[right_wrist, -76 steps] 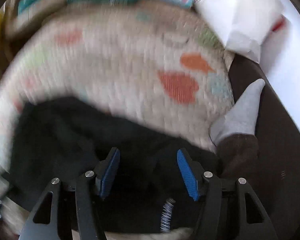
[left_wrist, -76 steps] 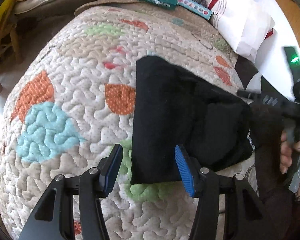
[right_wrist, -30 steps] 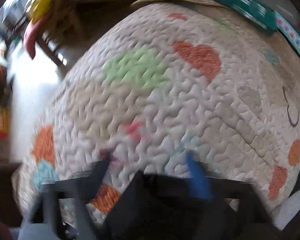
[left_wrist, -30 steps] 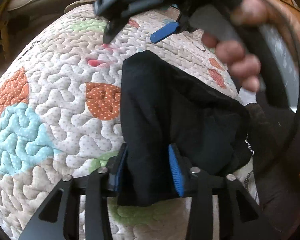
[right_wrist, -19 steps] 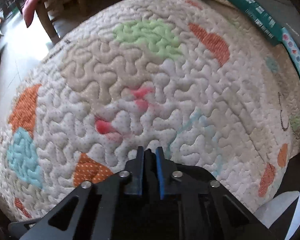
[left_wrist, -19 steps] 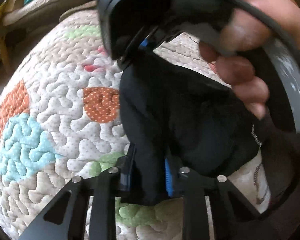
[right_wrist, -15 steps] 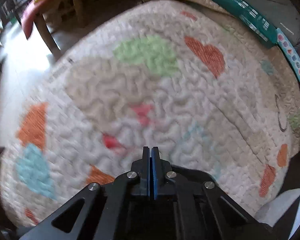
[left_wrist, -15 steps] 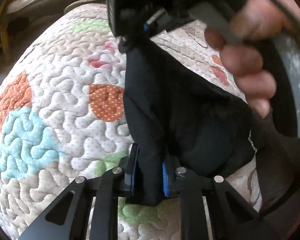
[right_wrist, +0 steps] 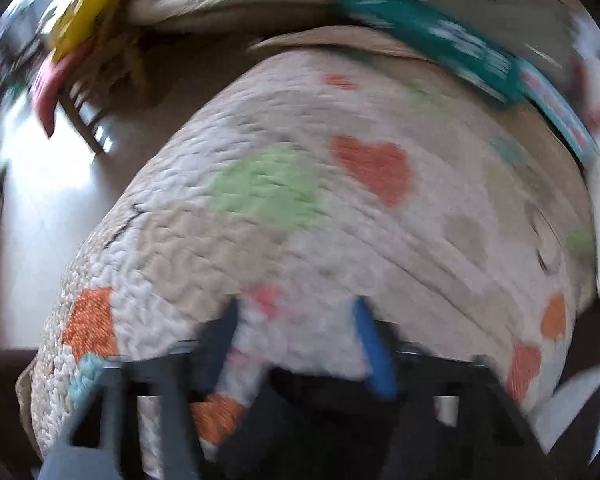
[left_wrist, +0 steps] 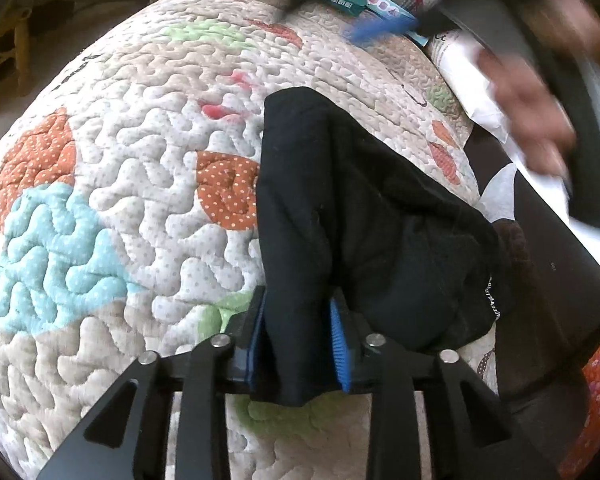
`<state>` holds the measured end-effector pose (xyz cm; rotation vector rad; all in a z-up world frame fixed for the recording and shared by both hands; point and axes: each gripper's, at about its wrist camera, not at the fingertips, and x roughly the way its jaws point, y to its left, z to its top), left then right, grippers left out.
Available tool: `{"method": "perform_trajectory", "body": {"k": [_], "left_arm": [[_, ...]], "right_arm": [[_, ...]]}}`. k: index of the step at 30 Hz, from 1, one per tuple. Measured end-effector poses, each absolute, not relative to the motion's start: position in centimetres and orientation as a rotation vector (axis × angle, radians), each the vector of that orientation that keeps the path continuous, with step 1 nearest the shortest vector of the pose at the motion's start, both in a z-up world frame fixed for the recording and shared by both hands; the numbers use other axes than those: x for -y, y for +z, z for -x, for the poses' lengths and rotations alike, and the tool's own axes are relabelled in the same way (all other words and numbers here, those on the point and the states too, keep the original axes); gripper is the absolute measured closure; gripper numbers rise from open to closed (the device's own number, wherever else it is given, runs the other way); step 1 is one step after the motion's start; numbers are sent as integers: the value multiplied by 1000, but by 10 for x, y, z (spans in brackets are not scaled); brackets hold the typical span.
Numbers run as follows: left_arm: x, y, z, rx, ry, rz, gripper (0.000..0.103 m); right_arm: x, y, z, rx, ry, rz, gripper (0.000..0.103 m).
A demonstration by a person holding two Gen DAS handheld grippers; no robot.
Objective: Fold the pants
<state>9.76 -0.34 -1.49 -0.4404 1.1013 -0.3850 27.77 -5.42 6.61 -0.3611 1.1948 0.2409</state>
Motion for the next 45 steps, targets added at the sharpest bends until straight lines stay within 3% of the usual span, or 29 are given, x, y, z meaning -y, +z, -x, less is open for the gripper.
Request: {"method": "perform_trajectory", "body": {"k": [9, 18, 25, 27, 30, 32, 34, 35, 43, 45], "left_arm": [[-24, 16, -80, -941, -251, 410, 48], [-24, 1, -79, -994, -213, 386, 47], [-23, 2, -81, -998, -244, 417, 47], [-22, 3, -82, -1001, -256, 426, 47], [-24, 6, -83, -998, -268, 437, 47], [-27, 10, -84, -987, -273, 446, 47], [-32, 15, -85, -970, -270, 451, 47], [-34, 18, -86, -960, -268, 455, 47], [-16, 66, -110, -886, -401, 367, 45], [11, 78, -124, -885, -478, 285, 41]], "right_arm": [[249, 111, -142, -1058, -48, -102, 32], [314, 31, -40, -1095, -207, -631, 32], [312, 19, -55, -1056, -345, -621, 31], [308, 18, -60, -1039, -379, -633, 19], [294, 17, -70, -1018, -452, -588, 11], [284, 16, -79, -1012, -486, -516, 12], [279, 18, -83, -1002, -479, -451, 23], [278, 22, -83, -992, -478, -416, 36], [301, 16, -64, -955, -439, -561, 37], [298, 15, -66, -938, -440, -552, 32]]}}
